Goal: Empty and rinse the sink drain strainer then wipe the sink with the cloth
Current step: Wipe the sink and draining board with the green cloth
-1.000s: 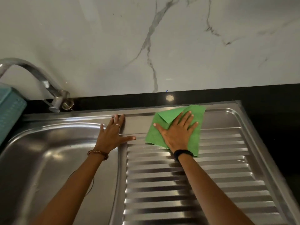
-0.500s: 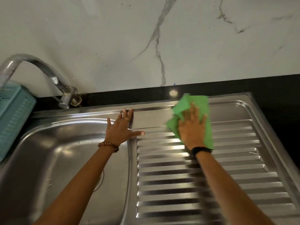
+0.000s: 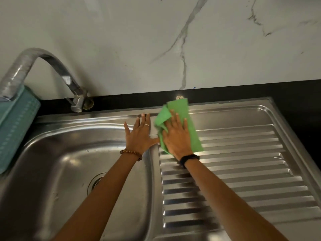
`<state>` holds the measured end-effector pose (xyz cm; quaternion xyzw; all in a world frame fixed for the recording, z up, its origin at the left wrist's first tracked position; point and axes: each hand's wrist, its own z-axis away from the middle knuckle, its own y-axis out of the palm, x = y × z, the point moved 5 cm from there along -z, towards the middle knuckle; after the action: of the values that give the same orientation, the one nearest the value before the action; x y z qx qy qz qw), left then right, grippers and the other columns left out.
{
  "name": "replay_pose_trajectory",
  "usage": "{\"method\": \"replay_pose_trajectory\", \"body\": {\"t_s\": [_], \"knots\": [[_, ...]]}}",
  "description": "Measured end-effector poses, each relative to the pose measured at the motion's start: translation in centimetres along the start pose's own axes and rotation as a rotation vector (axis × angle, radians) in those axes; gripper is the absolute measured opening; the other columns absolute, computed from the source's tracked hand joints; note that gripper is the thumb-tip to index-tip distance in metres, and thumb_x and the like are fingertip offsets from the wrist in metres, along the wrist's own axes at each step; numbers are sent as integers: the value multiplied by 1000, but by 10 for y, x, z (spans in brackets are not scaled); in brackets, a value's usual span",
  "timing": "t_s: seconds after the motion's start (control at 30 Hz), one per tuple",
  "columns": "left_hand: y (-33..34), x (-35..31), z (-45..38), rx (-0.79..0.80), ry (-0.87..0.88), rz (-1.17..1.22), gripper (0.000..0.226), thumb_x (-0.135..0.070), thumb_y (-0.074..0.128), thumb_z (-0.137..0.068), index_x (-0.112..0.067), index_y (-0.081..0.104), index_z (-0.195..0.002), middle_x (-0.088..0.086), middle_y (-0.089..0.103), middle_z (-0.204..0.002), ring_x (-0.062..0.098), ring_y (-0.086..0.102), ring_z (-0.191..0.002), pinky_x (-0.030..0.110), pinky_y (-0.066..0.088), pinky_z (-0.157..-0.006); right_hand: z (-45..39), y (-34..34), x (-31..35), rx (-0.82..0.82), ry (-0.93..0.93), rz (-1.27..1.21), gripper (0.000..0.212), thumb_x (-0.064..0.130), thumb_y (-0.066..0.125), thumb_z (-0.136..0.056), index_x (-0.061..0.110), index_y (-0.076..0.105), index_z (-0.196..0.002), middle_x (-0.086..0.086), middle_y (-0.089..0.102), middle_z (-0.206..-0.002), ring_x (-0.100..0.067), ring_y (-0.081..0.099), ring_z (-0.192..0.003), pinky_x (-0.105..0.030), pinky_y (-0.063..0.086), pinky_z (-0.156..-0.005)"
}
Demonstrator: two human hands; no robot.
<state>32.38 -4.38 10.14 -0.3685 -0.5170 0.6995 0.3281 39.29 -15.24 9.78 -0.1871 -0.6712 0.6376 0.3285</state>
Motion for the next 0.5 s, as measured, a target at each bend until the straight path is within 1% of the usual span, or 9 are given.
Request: {"method": "replay_pose_trajectory", "body": {"t_s": [0.07,0.1,0.2,0.27,0.33,0.4,0.5], "knots": [[-2,1,0,42,2,35,94,-61,47,-83,-18,-7,-147,3,-3,-159,19,-2,-146,62,-7,-110,-8,2,18,34,-99,-8,52,34,26,-98,19,16,-147,-8,1,-159,-26,1,-146,-49,-1,-118],[-3,1,0,66,2,57,95,-59,49,-83,-18,-9,-146,3,-5,-158,20,-4,-146,62,-8,-110,-10,2,19,43,-131,-7,51,34,27,-98,19,17,-147,-7,3,-159,-25,1,-146,-49,-1,-119],[-2,-6,-1,88,-34,105,108,-63,55,-76,-15,-11,-146,5,-9,-158,22,-5,-146,62,-12,-109,-6,-3,-3,40,-205,-25,49,33,29,-98,20,24,-145,-4,10,-159,-22,6,-146,-47,1,-120],[4,-22,-1,89,-45,114,115,-68,56,-71,-15,-14,-145,5,-15,-157,23,-8,-145,61,-15,-108,1,-7,-32,33,-185,-45,51,33,29,-98,21,19,-146,-2,8,-159,-22,5,-146,-46,0,-119],[14,-56,-4,95,-2,154,116,-71,54,-69,-17,-17,-144,3,-18,-156,24,-11,-145,59,-17,-108,9,-16,-81,17,-118,-60,52,33,28,-98,21,14,-147,-2,6,-159,-22,4,-146,-46,0,-119],[22,-103,-11,109,72,194,116,-73,51,-68,-18,-16,-145,2,-18,-156,24,-13,-144,57,-18,-107,19,-29,-146,-4,-21,-44,53,31,28,-99,22,10,-147,-3,4,-159,-22,5,-146,-47,2,-120],[32,-178,-26,112,189,215,113,-74,49,-69,-18,-13,-145,2,-17,-156,24,-16,-144,58,-17,-108,37,-54,-246,-41,108,-23,51,26,30,-99,19,15,-147,-5,7,-158,-24,8,-146,-46,5,-119]]}}
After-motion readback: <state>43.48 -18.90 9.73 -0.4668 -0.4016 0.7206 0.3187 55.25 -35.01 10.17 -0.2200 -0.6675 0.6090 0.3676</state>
